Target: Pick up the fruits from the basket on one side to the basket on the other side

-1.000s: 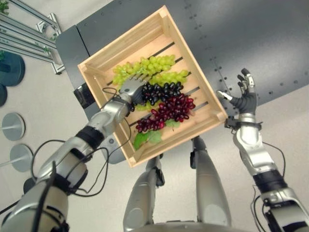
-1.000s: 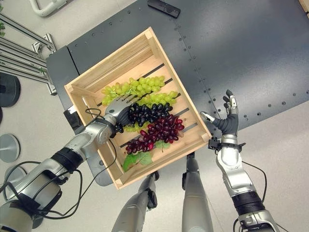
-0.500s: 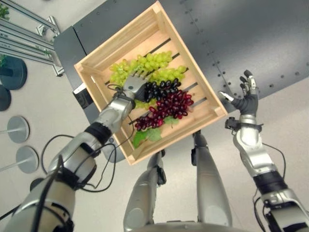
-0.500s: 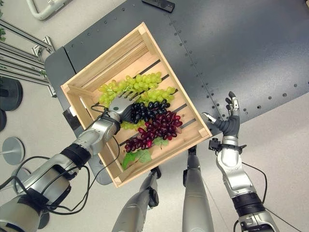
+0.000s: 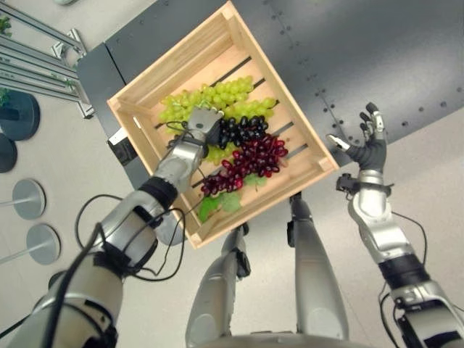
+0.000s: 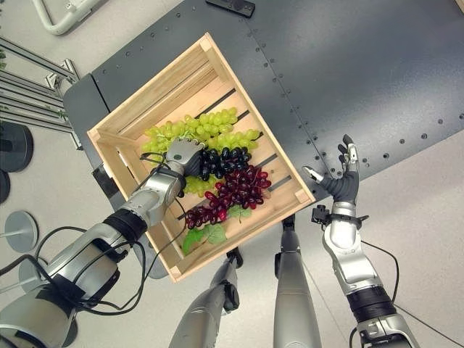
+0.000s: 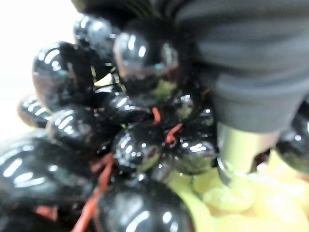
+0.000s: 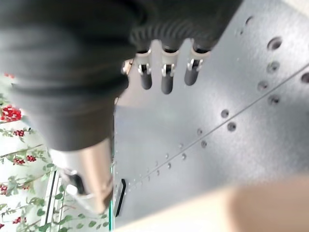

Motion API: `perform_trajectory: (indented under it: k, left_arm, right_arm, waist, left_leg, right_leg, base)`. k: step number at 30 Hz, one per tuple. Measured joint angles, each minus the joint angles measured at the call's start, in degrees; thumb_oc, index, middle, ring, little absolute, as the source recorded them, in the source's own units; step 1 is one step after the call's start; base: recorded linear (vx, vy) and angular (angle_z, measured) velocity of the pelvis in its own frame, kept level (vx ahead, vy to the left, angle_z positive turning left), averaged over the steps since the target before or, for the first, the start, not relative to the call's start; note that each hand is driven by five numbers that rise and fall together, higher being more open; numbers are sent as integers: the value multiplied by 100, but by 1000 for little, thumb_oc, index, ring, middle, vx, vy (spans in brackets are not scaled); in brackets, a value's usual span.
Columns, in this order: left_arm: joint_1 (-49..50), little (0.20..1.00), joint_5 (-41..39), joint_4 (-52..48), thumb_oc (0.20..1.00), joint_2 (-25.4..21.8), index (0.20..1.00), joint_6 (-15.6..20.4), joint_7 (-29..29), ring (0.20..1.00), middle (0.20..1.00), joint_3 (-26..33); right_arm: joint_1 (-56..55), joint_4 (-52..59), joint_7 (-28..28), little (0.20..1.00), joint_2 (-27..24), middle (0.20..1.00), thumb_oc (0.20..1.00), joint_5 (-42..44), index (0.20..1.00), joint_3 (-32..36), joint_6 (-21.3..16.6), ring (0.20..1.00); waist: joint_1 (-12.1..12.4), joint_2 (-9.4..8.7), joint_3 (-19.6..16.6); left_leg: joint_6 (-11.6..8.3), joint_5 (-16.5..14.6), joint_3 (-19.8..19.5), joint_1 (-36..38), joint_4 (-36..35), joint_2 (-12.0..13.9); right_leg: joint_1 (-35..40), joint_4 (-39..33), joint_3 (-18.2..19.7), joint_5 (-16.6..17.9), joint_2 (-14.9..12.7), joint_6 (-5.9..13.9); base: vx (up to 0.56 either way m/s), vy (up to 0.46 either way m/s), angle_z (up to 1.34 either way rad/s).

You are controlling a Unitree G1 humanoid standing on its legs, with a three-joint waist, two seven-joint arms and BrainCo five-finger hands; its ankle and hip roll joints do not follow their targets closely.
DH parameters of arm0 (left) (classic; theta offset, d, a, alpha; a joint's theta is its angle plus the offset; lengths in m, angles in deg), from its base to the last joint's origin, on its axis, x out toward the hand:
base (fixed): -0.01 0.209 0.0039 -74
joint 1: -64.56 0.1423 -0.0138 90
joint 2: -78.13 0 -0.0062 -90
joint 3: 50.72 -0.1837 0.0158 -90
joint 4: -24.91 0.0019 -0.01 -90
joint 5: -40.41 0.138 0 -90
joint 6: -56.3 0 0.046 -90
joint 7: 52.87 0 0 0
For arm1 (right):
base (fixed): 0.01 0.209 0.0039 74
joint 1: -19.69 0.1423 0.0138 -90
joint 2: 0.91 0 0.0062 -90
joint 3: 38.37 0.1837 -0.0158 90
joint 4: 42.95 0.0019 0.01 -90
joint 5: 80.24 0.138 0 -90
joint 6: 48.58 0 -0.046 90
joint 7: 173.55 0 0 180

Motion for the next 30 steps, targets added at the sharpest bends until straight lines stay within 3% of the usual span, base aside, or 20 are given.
perform_trajectory:
  k: [14,19,25,30]
  left_arm:
    - [74,200,-63,-9,200,-32,200,59,57,200,200,65]
    - [1305,200,-479,-1740,200,-765,200,366,-1,200,200,615]
    - [2260,200,-761,-2396,200,-947,200,518,56,200,200,1307]
    - [2909,200,-765,-3224,200,-1377,200,655,71,200,200,1716]
  right_arm:
    - [37,-21,-9,1000,86,1000,1000,1,1000,-156,0,1000]
    - [-295,-76,-63,1000,72,1000,1000,-4,1000,-89,9,1000]
    - [-518,-132,-317,1000,82,1000,1000,-178,1000,91,64,1000]
    - [-636,-202,-551,1000,79,1000,1000,-178,1000,139,127,1000]
  waist:
    - [-31,0,0]
    - [-18,-1,12]
    - [27,35,32]
    - [274,41,30]
  left_leg:
    - [2,3,-6,78,3,2]
    - [-4,3,-23,354,-25,34]
    - [-8,-1,-165,602,-24,45]
    - [-6,-21,-184,740,-6,80]
  right_leg:
    - [90,-1,-11,-1,-7,2]
    - [376,-27,-49,-24,-6,-12]
    - [696,-26,-183,-89,-16,4]
    - [845,15,-213,-103,-19,-21]
  base:
    - [1,-2,0]
    - [0,0,0]
    - [7,6,12]
    - [8,8,2]
